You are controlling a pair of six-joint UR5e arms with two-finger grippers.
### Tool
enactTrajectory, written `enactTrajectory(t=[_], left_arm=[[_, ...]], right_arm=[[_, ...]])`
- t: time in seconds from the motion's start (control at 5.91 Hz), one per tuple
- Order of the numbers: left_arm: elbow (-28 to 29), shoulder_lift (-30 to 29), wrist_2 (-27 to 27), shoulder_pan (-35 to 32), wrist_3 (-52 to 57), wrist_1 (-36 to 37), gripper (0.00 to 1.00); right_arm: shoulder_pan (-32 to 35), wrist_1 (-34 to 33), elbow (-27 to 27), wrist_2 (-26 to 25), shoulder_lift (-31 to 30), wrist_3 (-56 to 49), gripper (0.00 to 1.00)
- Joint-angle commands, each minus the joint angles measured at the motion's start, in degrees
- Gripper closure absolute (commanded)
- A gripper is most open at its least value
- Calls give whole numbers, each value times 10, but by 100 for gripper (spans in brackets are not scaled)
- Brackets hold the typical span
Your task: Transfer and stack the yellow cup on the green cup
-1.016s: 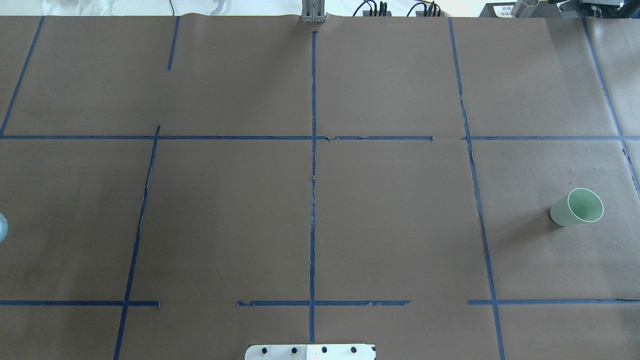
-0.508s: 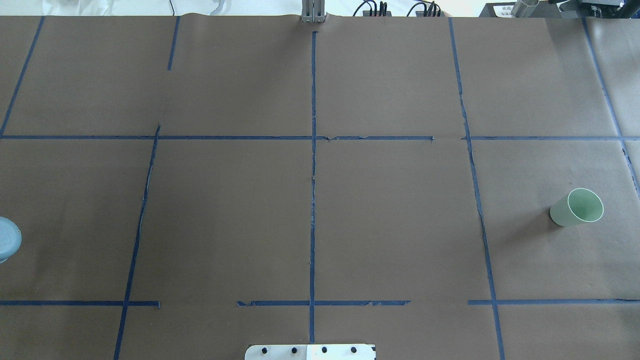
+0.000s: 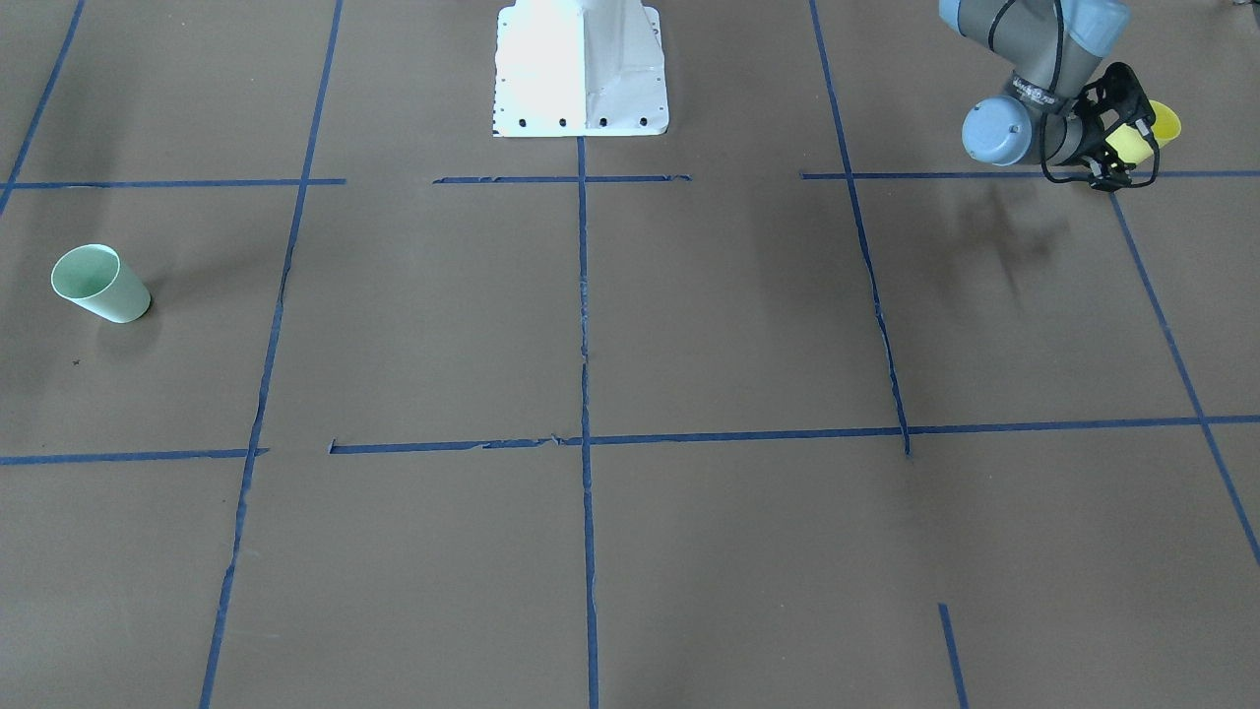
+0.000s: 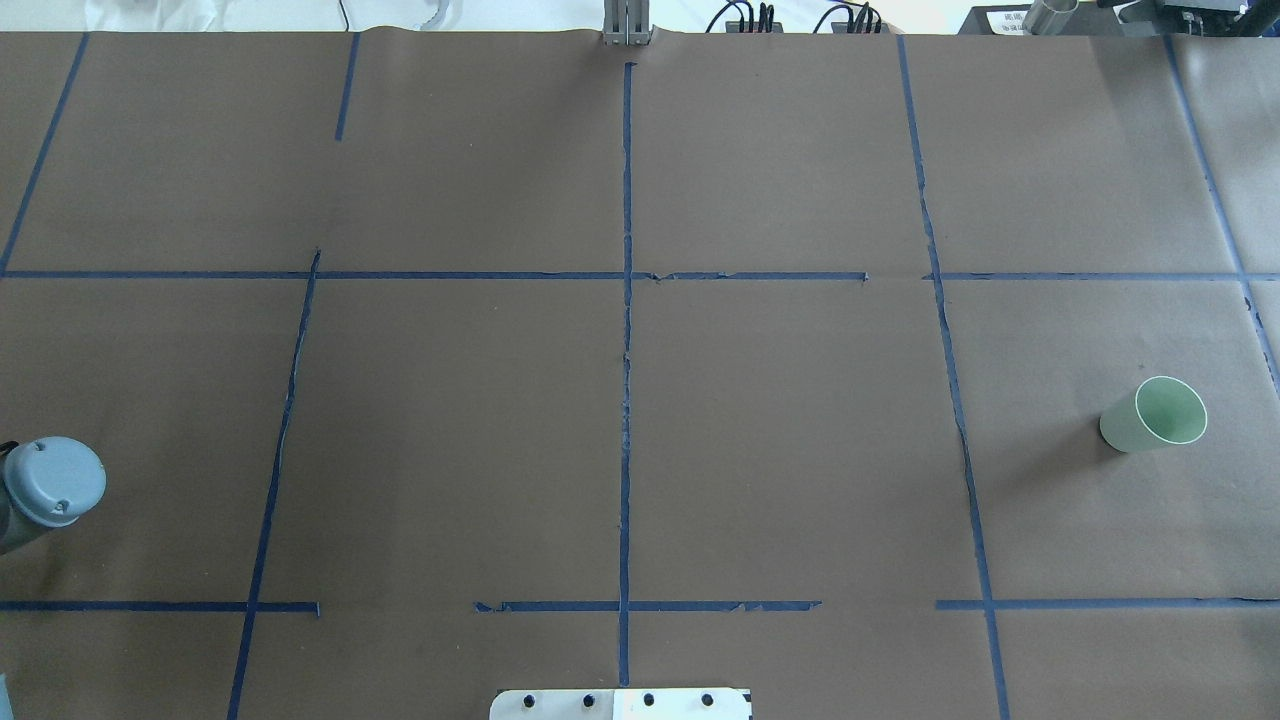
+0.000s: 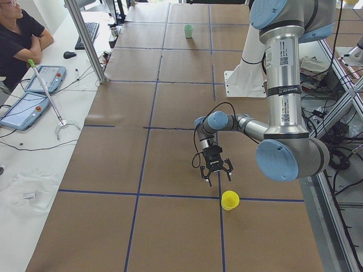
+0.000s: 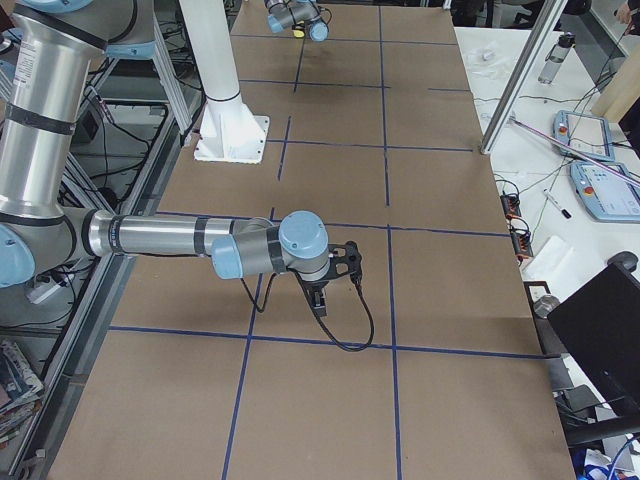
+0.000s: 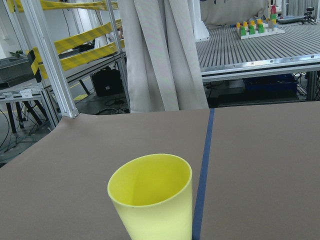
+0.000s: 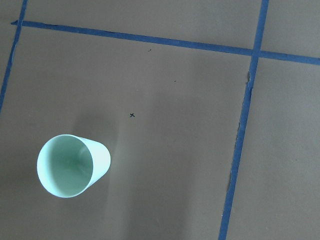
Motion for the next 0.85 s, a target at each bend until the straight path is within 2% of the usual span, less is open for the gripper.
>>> enactTrajectory(t=[0.0, 0.68], left_arm=[[51, -20, -9, 4, 0, 26, 0], [87, -20, -7, 28, -24, 19, 0]], right_arm=[[0, 1, 1, 1, 0, 1, 0], [-1, 0, 1, 1, 0, 4, 0]])
